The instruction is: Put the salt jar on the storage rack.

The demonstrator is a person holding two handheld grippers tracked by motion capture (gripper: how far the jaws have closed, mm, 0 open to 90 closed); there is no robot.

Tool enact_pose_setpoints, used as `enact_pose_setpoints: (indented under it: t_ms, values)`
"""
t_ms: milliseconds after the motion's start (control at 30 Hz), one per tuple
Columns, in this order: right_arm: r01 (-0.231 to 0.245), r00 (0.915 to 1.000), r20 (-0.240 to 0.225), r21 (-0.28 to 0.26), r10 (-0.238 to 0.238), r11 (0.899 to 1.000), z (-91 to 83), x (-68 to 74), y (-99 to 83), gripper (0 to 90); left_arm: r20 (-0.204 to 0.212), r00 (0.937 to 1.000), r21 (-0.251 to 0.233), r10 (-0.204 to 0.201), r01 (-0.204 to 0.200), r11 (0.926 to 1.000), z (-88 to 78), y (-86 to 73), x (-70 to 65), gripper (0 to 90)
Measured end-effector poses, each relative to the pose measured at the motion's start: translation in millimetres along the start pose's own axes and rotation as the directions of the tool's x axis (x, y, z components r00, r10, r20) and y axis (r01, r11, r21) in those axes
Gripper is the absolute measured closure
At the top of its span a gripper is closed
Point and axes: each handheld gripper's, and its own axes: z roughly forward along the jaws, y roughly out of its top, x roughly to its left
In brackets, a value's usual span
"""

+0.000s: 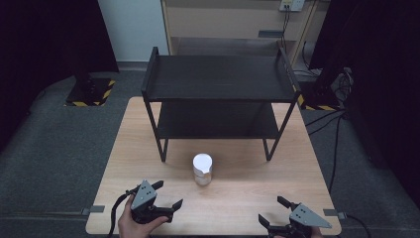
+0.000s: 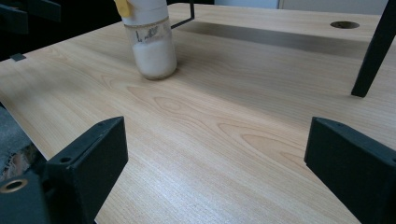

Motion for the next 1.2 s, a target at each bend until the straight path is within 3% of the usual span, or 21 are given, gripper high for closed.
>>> enact_pose_setpoints:
  t_ms: [367, 700, 867, 967, 1200]
  values:
    - [-0.002, 1.0, 0.001, -0.002, 0.002, 1.0, -0.2, 0.5, 0.1, 6.6, 0.011, 0.9999, 0.001, 0.007, -0.007, 1.0, -2.3, -0.7, 1.9, 6.4]
    - [-0.01, 0.9999, 0.003, -0.011, 0.01, 1.0, -0.8, 0.9, 0.3, 6.6, 0.029, 0.9994, 0.008, 0.021, -0.021, 0.9998, 5.3, 8.6, -1.8, 6.4]
    - [-0.01, 0.9999, -0.006, -0.01, 0.01, 1.0, -0.2, 1.3, 0.7, 6.5, 0.025, 0.9984, 0.016, 0.05, -0.05, 0.9986, 21.0, 20.0, -5.1, 6.4]
    - [-0.005, 1.0, -0.008, -0.014, 0.005, 1.0, -0.7, 2.2, 0.9, 6.6, 0.026, 0.9991, 0.012, 0.034, -0.035, 0.9993, 32.2, 22.2, -5.6, 6.4]
    - [-0.008, 0.9999, -0.011, -0.011, 0.008, 1.0, -0.3, 1.0, 0.5, 6.6, -0.016, 0.9988, 0.02, 0.047, -0.046, 0.9987, 55.2, 23.8, -10.8, 6.9]
